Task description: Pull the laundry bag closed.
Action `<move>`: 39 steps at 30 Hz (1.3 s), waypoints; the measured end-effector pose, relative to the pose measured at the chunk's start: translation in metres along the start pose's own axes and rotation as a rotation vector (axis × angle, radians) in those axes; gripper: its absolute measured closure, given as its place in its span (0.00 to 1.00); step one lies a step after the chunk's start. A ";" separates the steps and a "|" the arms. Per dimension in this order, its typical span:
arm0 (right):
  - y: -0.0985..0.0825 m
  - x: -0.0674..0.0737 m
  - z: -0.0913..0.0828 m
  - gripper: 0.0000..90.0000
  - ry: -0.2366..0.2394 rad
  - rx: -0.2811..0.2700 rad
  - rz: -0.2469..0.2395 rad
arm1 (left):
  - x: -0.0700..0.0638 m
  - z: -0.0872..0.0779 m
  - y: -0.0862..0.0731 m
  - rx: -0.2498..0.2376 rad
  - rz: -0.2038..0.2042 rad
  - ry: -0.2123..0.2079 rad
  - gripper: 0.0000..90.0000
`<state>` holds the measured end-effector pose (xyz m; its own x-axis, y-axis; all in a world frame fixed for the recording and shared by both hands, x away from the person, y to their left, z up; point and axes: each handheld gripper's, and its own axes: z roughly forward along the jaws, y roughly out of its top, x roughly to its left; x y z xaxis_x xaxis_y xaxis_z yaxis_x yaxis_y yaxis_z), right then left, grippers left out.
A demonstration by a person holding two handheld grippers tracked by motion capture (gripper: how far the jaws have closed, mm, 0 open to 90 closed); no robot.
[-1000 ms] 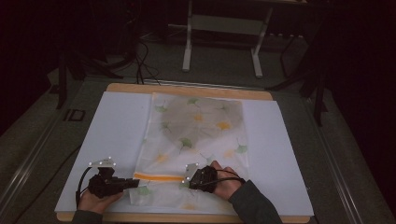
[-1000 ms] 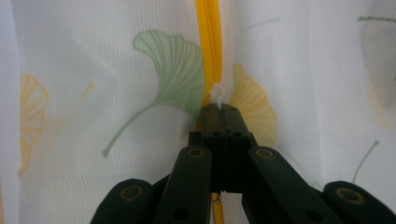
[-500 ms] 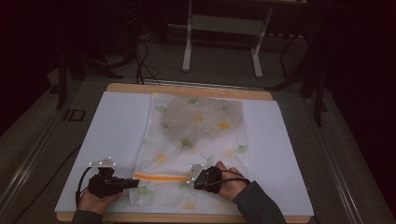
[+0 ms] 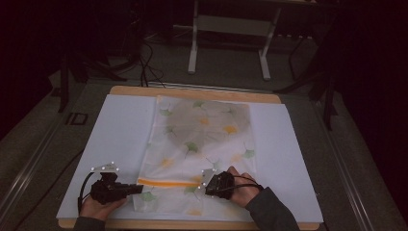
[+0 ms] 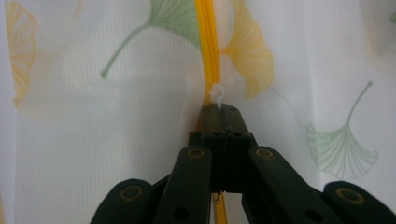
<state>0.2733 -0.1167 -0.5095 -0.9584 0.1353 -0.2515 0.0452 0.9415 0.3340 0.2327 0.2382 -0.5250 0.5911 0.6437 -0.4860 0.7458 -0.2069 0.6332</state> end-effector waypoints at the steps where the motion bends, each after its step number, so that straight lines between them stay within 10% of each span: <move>1: -0.001 0.000 0.000 1.00 -0.003 0.001 0.001 | 0.000 0.000 0.000 0.000 -0.001 -0.002 0.98; 39: -0.036 -0.007 -0.014 1.00 -0.006 0.043 0.042 | 0.001 -0.001 0.000 -0.004 -0.006 -0.008 0.98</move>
<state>0.2747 -0.1559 -0.5068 -0.9538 0.1768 -0.2431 0.0979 0.9474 0.3048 0.2330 0.2400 -0.5254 0.5894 0.6387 -0.4947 0.7480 -0.2002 0.6327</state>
